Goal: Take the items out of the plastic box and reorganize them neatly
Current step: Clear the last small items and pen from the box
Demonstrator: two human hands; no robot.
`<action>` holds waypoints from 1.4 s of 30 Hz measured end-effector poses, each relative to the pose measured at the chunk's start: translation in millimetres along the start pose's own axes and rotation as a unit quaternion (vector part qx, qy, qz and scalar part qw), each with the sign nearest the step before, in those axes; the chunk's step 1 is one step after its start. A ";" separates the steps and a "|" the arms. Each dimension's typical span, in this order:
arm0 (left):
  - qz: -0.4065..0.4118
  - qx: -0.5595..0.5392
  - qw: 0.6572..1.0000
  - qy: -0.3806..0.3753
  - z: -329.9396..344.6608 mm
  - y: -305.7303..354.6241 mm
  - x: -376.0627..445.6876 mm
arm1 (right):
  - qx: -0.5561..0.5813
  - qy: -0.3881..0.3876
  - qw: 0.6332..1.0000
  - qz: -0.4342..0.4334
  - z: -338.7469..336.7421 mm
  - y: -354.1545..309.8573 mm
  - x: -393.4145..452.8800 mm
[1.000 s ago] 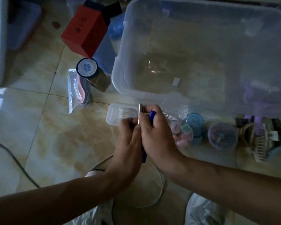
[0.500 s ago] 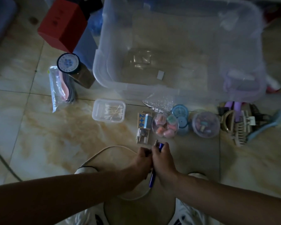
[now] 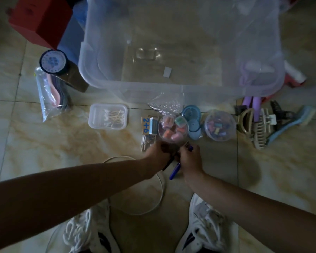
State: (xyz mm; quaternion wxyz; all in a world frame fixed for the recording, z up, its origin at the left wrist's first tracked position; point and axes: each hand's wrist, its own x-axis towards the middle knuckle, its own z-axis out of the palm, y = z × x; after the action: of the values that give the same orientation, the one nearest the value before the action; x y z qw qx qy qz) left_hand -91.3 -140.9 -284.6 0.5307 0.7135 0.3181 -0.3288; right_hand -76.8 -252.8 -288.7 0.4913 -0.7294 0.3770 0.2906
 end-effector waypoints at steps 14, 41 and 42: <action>0.078 0.194 0.973 0.096 7.2 -5.7 -2.9 | -0.046 0.036 0.997 -0.042 -18.2 -9.3 4.4; 0.236 0.345 0.902 0.106 25.7 13.6 -44.2 | -0.129 0.056 0.988 -0.056 -24.6 -31.6 -32.1; 0.289 0.321 0.894 0.117 25.5 22.2 -53.4 | -0.115 0.041 0.989 -0.082 -28.3 -37.7 -44.0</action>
State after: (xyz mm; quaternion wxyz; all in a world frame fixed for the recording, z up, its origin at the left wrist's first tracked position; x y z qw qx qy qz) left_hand -107.9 -176.4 -235.0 0.3037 0.9387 0.0347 -0.1593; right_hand -67.8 -258.9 -225.1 0.4108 -0.8206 0.2996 0.2609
